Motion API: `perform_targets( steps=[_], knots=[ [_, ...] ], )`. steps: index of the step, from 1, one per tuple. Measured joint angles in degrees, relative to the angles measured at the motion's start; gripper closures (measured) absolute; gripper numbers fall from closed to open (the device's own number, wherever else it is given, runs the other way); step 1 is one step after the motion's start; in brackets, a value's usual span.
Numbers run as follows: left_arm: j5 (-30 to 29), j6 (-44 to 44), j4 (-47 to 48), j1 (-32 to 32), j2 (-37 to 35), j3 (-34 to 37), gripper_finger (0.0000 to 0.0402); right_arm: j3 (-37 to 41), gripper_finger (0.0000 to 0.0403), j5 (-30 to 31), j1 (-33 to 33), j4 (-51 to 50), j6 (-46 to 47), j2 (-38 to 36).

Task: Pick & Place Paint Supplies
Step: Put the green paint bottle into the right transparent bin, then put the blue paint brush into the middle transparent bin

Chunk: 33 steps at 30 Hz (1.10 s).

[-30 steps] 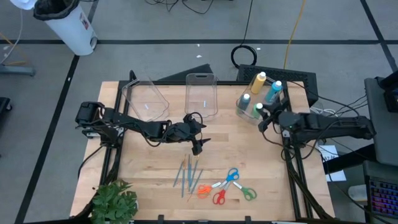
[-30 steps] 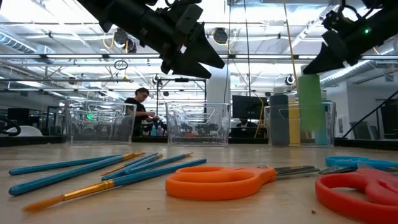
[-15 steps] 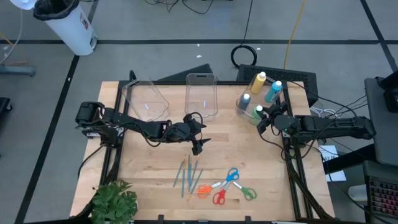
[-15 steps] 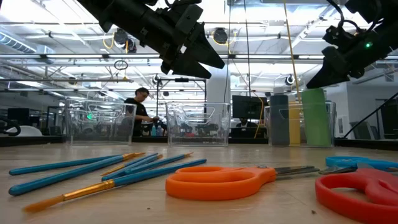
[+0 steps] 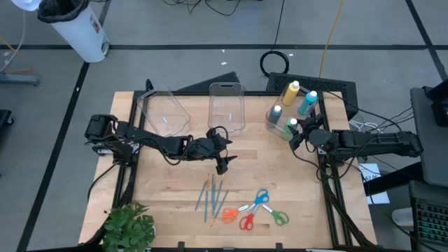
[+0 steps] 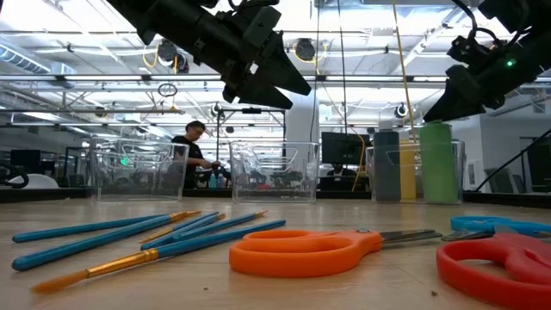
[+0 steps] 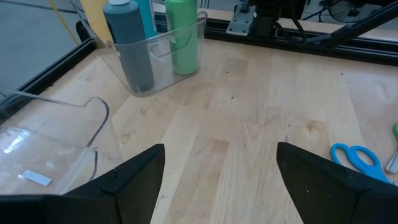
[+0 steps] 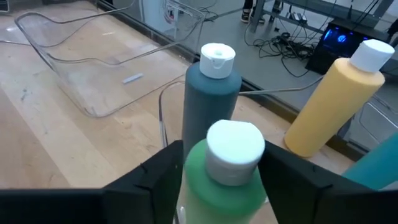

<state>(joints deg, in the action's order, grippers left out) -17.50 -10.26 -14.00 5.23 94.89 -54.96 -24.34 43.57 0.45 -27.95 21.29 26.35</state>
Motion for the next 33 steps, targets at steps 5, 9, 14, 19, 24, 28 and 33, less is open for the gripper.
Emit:
perform_targets(
  steps=[5, 9, 14, 19, 24, 28, 33],
  knots=[
    [0.0, 0.0, 0.0, 0.0, 0.0, 0.0, 0.0091, -2.0, 0.0195, -0.1, 0.0, -0.1, -2.9, 0.0],
    [0.0, -0.3, 0.0, 0.0, 0.0, 0.0, 0.0091, -5.7, 0.0194, -0.1, 0.0, 0.4, -6.4, -0.1],
    [0.0, -1.0, -0.6, 0.0, 0.0, 0.0, 0.0091, -7.7, 0.0193, -0.3, -0.3, 5.8, -10.4, -0.1],
    [6.5, -4.1, 5.0, 0.4, -0.4, 0.0, 0.0091, -7.7, 0.0193, -5.1, -1.1, 12.3, -14.3, 0.0],
    [15.1, -9.0, 17.3, 3.3, -1.3, 0.0, 0.0091, -7.7, 0.0193, -8.0, -2.0, 16.5, -17.6, -0.1],
    [14.6, -18.7, 28.5, 5.8, -1.2, 0.0, 0.0092, -7.7, 0.0193, -7.9, -2.5, 22.6, -21.2, -0.1],
    [10.8, -28.6, 37.8, 7.8, -1.2, 0.1, 0.0092, -7.7, 0.0193, -7.9, -3.7, 25.6, -23.5, -0.1]
  ],
)
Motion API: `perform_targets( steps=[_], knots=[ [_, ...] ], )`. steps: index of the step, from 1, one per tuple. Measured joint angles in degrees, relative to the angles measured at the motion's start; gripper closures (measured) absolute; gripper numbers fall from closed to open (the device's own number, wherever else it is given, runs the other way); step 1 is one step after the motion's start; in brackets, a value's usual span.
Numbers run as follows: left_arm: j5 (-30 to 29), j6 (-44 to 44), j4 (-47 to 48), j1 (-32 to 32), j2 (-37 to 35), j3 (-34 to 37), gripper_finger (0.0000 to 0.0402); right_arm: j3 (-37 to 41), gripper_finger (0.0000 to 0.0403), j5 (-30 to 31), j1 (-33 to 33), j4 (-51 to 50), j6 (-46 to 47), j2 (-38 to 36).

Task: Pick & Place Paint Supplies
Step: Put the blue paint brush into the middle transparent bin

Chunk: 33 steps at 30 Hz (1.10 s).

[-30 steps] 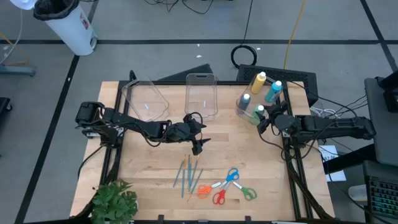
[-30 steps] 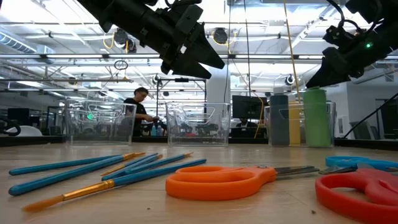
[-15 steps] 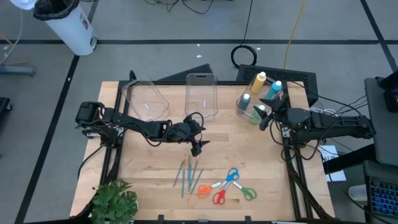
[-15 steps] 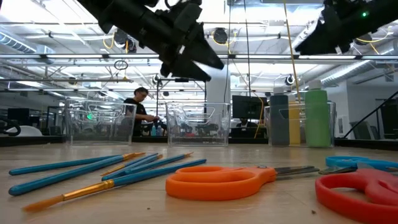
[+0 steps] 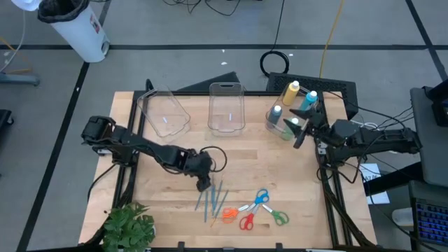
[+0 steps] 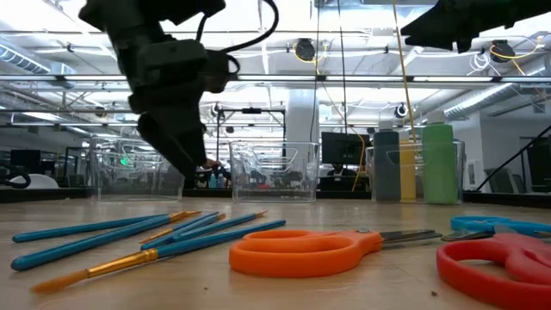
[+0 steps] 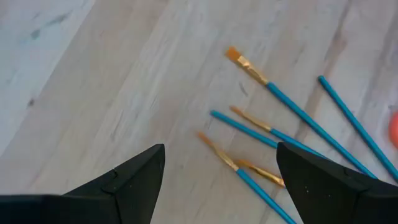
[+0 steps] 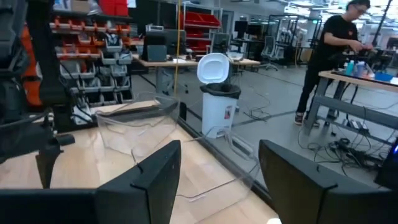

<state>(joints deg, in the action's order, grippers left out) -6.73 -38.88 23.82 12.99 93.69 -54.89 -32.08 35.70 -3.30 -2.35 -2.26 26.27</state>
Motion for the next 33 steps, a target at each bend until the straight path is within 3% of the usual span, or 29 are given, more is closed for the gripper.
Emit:
perform_targets(
  steps=[7, 22, 30, 33],
  knots=[
    [-3.5, -6.5, 0.6, 0.3, 1.1, 0.0, 0.0092, 0.0, 0.0193, 0.0, -2.1, 0.0, -0.4, 0.0],
    [-5.1, -6.3, 0.0, 1.4, 9.6, -0.3, 0.0092, 0.0, 0.0193, 0.1, -2.5, 0.5, -1.0, 0.1],
    [-4.7, -6.7, 1.5, 2.2, 10.6, -0.2, 0.0094, 0.0, 0.0193, 0.2, -2.4, 0.7, -1.0, 0.6],
    [-4.5, -6.7, 1.6, 2.6, 10.6, -0.2, 0.0111, 0.0, 0.0193, 0.2, -2.4, 0.7, -1.0, 0.8]
  ],
)
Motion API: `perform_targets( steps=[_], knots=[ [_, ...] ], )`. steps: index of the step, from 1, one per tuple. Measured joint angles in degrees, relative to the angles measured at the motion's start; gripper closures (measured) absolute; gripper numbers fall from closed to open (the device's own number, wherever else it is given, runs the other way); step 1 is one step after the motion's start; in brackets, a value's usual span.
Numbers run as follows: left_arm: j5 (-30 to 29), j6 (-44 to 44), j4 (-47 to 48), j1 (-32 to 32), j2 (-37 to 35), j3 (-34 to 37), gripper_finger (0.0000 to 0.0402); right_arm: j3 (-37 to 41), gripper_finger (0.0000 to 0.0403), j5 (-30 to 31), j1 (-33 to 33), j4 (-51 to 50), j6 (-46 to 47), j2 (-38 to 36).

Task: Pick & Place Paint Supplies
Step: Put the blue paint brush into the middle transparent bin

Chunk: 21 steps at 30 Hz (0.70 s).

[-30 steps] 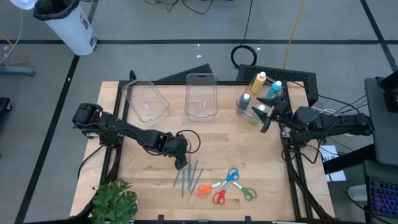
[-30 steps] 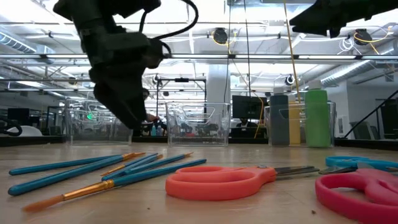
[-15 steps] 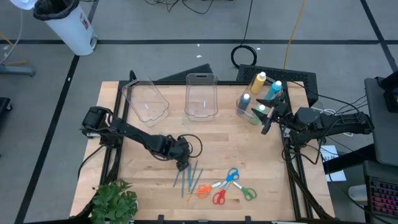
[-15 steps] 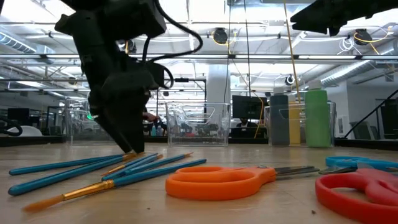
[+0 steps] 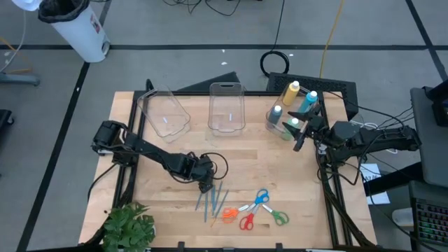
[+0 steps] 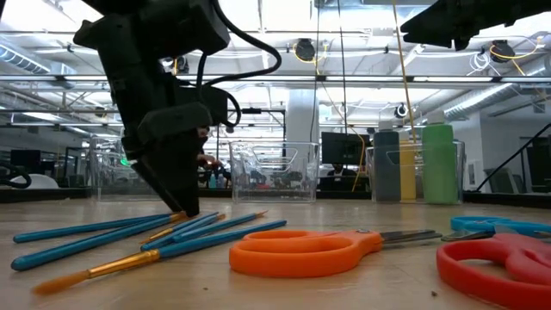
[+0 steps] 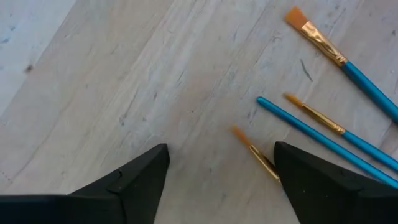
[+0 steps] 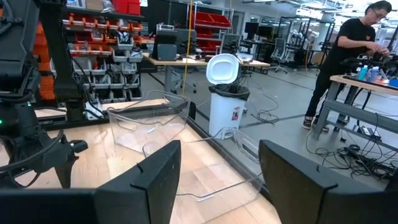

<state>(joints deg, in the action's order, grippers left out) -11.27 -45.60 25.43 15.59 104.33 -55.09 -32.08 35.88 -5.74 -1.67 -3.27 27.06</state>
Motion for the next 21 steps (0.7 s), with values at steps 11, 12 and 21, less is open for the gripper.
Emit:
perform_targets(
  steps=[11, 12, 21],
  knots=[
    [-0.1, -0.7, 0.0, 0.6, 0.1, 0.1, 0.0262, 0.0, 0.0193, 0.0, 0.0, -0.1, 0.0, 0.0],
    [-0.1, -0.7, 0.0, 0.6, 0.1, 0.1, 0.0275, 0.0, 0.0193, 0.0, 0.0, -0.1, 0.0, 0.0],
    [0.6, -0.7, -0.2, 0.5, 0.2, 0.1, 0.0374, 0.0, 0.0193, 0.0, 0.0, -0.3, 0.4, 0.1]
  ],
)
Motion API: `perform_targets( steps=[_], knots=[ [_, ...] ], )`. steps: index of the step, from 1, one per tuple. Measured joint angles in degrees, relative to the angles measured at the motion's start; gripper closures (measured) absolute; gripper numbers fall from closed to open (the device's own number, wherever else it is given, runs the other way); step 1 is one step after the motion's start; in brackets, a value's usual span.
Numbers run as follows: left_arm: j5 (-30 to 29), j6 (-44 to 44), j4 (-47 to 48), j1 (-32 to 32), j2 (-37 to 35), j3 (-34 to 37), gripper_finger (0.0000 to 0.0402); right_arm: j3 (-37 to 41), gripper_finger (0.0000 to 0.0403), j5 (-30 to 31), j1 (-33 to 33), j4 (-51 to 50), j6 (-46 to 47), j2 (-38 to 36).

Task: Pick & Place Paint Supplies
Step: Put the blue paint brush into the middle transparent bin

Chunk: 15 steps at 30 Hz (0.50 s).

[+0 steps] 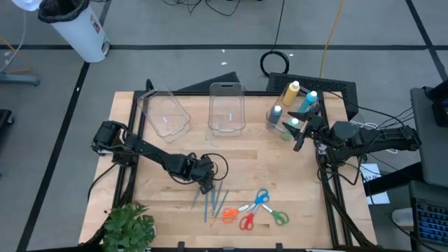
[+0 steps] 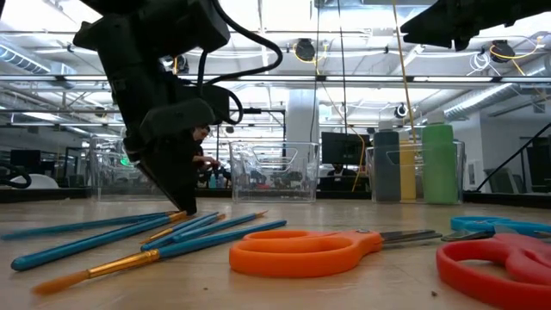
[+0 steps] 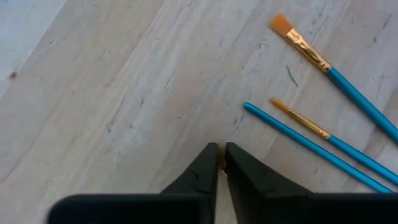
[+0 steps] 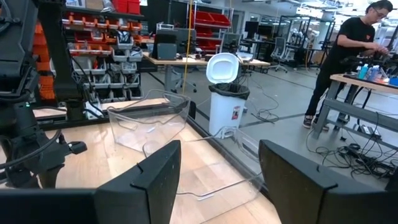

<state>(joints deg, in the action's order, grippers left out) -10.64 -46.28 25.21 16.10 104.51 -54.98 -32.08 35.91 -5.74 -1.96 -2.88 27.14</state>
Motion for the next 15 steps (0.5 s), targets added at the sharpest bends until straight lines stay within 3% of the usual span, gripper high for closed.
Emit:
perform_targets(
  steps=[3, 9, 15],
  knots=[
    [0.4, 0.0, 0.0, -0.2, 0.0, 0.0, 0.0396, 0.0, 0.0193, 0.0, 0.0, 0.0, 0.4, 0.5],
    [1.5, 0.6, 0.1, -1.4, -0.6, 0.0, 0.0398, 0.0, 0.0193, 0.0, 0.0, 0.0, 0.4, 1.1],
    [0.5, 1.1, 1.4, -2.6, -5.7, 0.4, 0.0399, 0.0, 0.0193, 0.0, 0.0, 0.2, 0.5, 1.2]
  ],
)
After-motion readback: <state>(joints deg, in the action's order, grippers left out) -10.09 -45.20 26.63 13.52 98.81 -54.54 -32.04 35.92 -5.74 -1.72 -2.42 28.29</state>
